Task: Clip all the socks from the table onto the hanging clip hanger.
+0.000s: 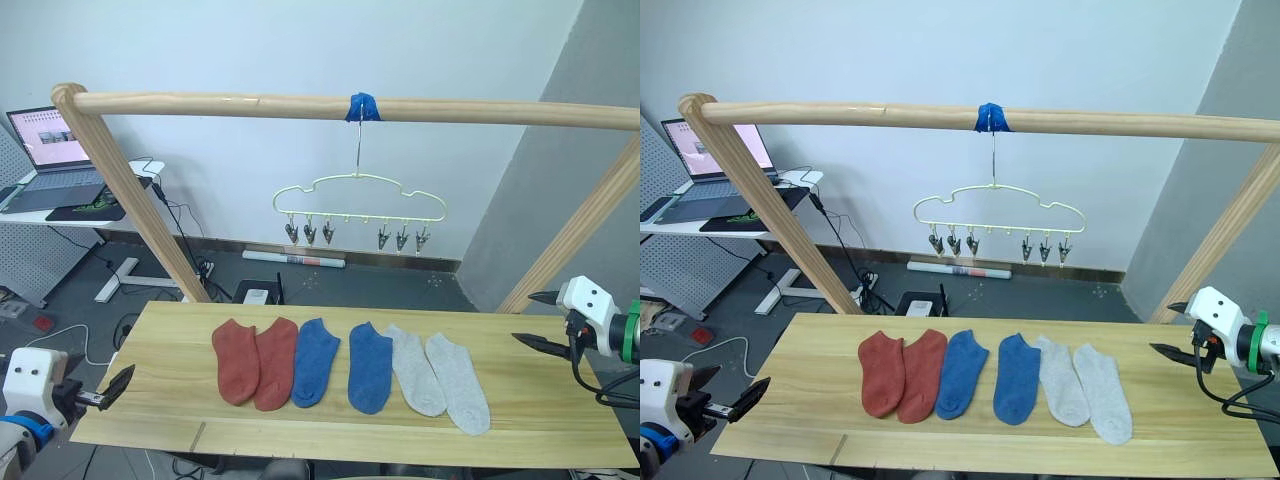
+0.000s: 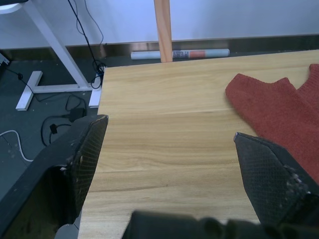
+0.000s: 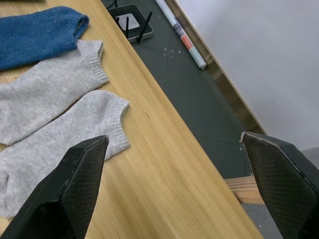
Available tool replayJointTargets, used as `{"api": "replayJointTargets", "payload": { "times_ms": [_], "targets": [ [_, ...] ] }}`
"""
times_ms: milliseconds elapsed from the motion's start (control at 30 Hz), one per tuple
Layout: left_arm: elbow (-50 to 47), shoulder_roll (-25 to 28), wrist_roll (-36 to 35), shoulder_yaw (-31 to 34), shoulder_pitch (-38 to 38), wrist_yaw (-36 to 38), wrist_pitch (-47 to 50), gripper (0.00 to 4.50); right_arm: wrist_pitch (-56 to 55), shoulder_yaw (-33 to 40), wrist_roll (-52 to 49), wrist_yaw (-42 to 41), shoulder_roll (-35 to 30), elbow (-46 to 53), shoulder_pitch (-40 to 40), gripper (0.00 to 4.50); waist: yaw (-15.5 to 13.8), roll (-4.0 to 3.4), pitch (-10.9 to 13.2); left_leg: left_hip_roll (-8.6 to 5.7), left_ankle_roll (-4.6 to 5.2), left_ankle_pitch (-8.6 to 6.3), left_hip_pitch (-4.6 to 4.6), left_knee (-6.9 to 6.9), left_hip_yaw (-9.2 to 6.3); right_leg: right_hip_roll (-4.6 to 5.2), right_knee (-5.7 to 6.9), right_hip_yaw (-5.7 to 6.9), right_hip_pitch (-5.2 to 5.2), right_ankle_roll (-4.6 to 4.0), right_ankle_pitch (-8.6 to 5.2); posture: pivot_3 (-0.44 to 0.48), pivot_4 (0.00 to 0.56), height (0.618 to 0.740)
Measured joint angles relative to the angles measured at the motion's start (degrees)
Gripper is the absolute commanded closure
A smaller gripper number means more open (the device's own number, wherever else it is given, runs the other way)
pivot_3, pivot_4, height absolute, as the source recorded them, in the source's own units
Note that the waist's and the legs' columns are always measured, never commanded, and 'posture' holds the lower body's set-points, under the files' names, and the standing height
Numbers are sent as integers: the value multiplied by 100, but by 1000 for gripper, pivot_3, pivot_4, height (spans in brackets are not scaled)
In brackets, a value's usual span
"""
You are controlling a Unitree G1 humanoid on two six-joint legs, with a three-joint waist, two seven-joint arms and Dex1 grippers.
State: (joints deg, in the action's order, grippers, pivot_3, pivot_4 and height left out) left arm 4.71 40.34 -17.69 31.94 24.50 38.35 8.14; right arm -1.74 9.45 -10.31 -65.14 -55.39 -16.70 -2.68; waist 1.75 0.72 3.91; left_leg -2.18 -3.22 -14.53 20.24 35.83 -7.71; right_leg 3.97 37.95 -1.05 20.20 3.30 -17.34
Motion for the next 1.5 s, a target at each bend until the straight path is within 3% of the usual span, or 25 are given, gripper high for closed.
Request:
{"api": "replayJointTargets", "payload": {
  "times_ms": [233, 433, 667, 933, 1133, 1233, 1433, 1500],
  "targets": [
    [59, 1, 7, 1, -54, 45, -123, 0, -118, 5, 4, 37, 12, -128, 144, 18, -2, 5, -3, -1, 0, 0, 0, 0, 0, 0, 0, 0, 0, 0, 0, -47, 2, 740],
    [71, -9, -240, 6, -121, 510, -308, 0, -375, 6, 23, 275, 88, -153, 150, 18, 8, 0, -7, 1, 0, 0, -3, 1, 3, 0, 2, 0, -2, -1, 0, -57, 8, 740],
    [-132, -531, -244, -27, -371, 335, -899, 0, -533, 58, 6, 451, 198, 26, 257, 18, 4, -1, 9, 0, 0, 0, -3, 6, 4, 0, 1, -5, -6, 2, 1, -82, 44, 740],
    [-1460, -1196, -266, -775, -1301, -457, -481, 0, 286, 336, -599, 503, 286, 1527, 777, 18, 17, -4, 193, 1, 2, 1, -2, 19, 1, -1, 0, -7, -17, 23, 14, -155, 128, 740],
    [-1810, -1608, -269, -1357, -2187, -974, 21, 0, 1560, 510, -1447, 783, 343, 3540, 1034, 18, 146, -14, 441, 3, 2, 2, 34, 21, -2, -6, -5, -2, 9, 54, 32, -216, 180, 740],
    [-1802, -1831, -269, -1549, -2514, -1126, 50, 0, 2049, 530, -1800, 948, 346, 4235, 1006, 18, 192, 10, 538, 0, 6, -2, 62, 22, 0, -5, -17, -2, 30, 30, 48, -246, 205, 740],
    [-1593, -2164, -237, -1849, -3009, -1199, -24, 1435, 2752, 465, -2306, 1320, 423, 5036, 365, 0, 311, 54, 748, -1, 13, -6, 70, 22, 2, -3, -23, 0, 34, 28, 49, -266, 230, 740],
    [-1506, -2209, -193, -1949, -3115, -1217, -60, 1435, 2888, 387, -2429, 1408, 435, 5153, 186, 0, 325, 65, 800, 1, 13, -6, 71, 21, 1, -4, -23, 3, 36, 28, 49, -272, 234, 740]
  ]
}}
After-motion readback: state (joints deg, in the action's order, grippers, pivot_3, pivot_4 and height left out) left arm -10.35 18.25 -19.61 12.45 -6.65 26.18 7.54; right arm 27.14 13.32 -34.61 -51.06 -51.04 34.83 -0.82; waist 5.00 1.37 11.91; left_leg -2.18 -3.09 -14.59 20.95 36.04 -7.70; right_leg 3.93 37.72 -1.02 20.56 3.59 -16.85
